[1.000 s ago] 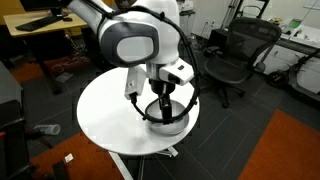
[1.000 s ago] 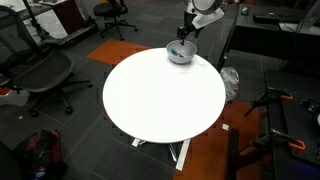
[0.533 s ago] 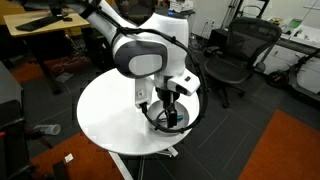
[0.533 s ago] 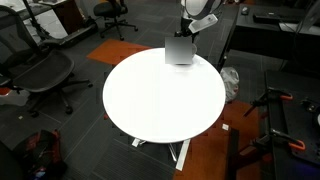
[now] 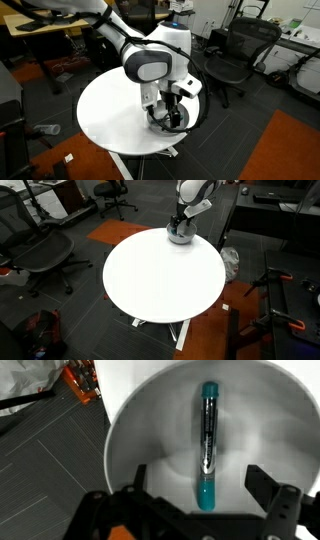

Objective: Take the pen out of the bowl, put it on the table then place it back in the bowl

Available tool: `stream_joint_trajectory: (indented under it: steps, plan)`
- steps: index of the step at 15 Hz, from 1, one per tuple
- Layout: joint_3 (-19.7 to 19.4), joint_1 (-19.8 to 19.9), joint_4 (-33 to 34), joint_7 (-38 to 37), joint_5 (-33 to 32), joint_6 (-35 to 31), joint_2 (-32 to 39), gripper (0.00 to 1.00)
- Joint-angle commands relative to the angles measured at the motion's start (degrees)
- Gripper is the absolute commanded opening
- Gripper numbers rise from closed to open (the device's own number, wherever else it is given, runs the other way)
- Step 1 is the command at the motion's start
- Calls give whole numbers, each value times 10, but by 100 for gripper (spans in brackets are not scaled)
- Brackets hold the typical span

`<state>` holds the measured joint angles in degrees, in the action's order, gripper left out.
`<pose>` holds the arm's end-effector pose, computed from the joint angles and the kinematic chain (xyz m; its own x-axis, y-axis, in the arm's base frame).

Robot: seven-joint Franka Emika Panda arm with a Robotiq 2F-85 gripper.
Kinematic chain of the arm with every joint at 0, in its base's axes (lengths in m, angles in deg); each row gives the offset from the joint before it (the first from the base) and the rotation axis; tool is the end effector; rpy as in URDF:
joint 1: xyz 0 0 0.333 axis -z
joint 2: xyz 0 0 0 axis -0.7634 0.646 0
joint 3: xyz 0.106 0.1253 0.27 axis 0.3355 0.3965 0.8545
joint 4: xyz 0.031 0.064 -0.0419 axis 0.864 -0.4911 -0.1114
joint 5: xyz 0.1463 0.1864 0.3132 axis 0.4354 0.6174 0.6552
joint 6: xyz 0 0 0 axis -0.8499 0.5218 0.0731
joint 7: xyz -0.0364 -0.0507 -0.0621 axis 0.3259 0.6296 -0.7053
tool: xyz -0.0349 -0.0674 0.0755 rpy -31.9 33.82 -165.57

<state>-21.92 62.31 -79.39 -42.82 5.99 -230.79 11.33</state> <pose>0.6362 -0.2461 0.1743 0.8432 -0.5274 0.1041 -0.5346 -0.8430 0.0596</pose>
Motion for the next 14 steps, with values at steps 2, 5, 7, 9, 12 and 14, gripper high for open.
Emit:
stream_joint_trajectory:
  steps: [2, 5, 7, 9, 12, 14]
  plan:
    - [-2, -3, 44, 2, 4, 11, 34, 100]
    - [-5, -7, 59, 0, 1, 14, 49, 100]
    - [-8, -11, 58, -4, -2, 11, 52, 75]
    - [-10, -15, 58, -5, -4, 11, 55, 66]
    - [-11, -19, 55, -6, -5, 11, 55, 42]
    - [-12, -22, 53, -6, -6, 11, 54, 27]
